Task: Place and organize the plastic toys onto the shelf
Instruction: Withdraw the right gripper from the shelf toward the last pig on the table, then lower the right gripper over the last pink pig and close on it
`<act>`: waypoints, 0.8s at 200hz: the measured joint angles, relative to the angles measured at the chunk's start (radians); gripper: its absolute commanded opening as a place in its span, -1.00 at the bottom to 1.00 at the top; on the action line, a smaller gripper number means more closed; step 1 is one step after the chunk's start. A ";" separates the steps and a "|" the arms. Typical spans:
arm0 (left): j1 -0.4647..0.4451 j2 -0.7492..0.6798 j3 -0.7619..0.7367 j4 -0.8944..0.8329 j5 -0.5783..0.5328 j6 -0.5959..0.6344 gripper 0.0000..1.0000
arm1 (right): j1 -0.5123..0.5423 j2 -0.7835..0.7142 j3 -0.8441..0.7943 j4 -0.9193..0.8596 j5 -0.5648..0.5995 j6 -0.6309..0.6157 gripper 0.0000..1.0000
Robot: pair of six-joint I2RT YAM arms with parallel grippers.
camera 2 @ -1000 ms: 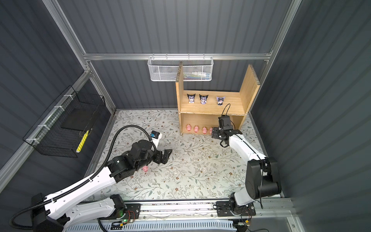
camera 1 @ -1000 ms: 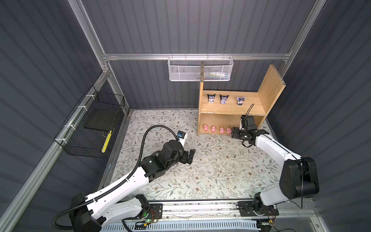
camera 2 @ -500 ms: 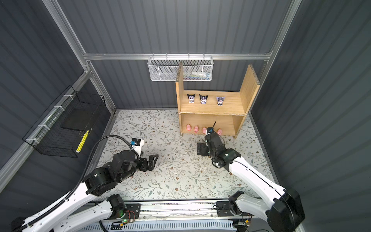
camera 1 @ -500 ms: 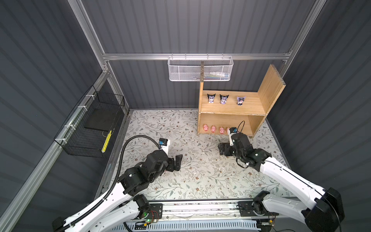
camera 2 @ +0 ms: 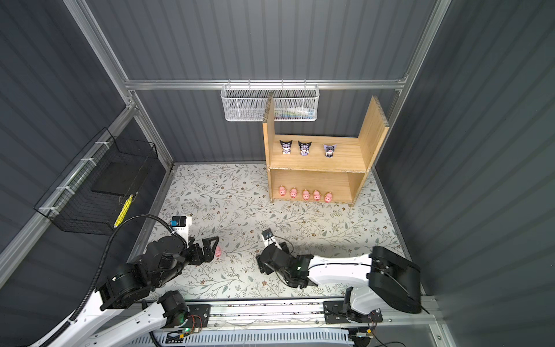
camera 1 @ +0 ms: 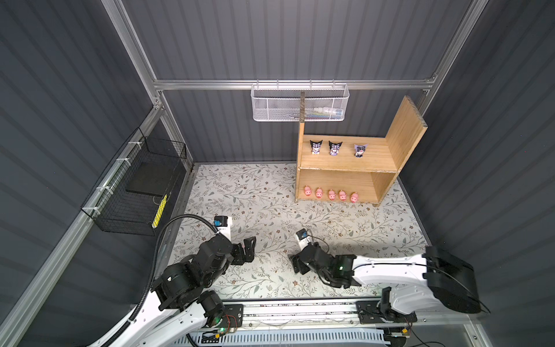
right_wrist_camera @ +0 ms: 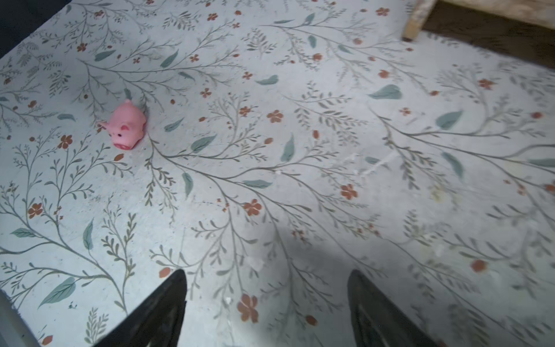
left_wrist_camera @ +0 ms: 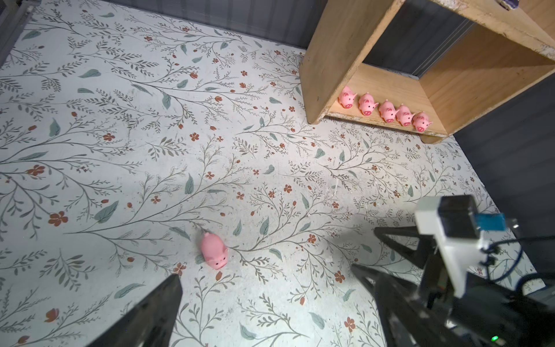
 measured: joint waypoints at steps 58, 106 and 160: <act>0.000 -0.073 0.045 -0.109 -0.049 -0.028 0.99 | 0.051 0.287 0.179 0.204 -0.028 -0.034 0.54; 0.000 -0.068 0.082 -0.140 -0.080 -0.027 1.00 | 0.062 0.435 0.344 0.253 -0.076 -0.052 0.44; 0.000 -0.060 0.082 -0.143 -0.093 -0.026 0.99 | 0.097 0.557 0.444 0.258 -0.100 -0.057 0.36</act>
